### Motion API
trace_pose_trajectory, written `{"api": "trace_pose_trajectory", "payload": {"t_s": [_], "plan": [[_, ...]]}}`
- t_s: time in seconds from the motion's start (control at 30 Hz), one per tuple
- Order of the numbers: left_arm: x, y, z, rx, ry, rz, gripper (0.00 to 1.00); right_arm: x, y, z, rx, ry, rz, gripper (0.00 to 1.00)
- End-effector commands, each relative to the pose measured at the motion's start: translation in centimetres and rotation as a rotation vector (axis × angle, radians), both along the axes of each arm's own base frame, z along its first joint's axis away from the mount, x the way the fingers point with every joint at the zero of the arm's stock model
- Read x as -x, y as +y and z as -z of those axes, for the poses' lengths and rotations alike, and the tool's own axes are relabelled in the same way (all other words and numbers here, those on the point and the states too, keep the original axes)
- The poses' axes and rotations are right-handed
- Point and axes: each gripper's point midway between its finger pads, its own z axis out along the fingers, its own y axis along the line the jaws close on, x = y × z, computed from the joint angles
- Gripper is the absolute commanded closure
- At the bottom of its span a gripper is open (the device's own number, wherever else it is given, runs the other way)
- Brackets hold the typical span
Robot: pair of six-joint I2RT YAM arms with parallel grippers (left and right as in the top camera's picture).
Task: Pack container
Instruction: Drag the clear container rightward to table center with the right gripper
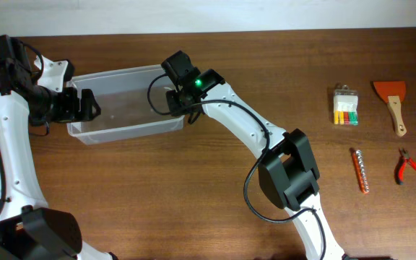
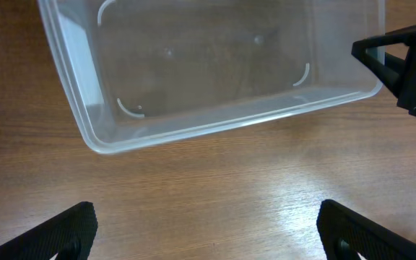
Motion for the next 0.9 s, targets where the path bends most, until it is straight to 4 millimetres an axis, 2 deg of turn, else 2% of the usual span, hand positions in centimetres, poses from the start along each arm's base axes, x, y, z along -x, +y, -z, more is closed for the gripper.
{"api": "trace_pose_trajectory", "payload": {"t_s": [0.0, 0.17, 0.43, 0.67, 0.87], "plan": [[-0.5, 0.0, -0.6, 0.011, -0.025, -0.003, 0.01, -0.5, 0.1, 0.0, 0.015, -0.023, -0.001, 0.92], [-0.5, 0.0, -0.6, 0.011, -0.025, -0.003, 0.01, -0.4, -0.3, 0.1, 0.029, -0.018, 0.006, 0.96], [-0.5, 0.0, -0.7, 0.011, -0.026, -0.003, 0.01, -0.8, -3.0, 0.5, 0.076, 0.017, 0.05, 0.96], [-0.5, 0.0, -0.7, 0.011, -0.026, -0.003, 0.01, -1.3, -7.7, 0.3, 0.125, 0.096, 0.127, 0.96], [-0.7, 0.1, -0.7, 0.009, -0.033, -0.003, 0.01, -1.4, -13.2, -0.8, 0.171, 0.183, 0.218, 0.96]]}}
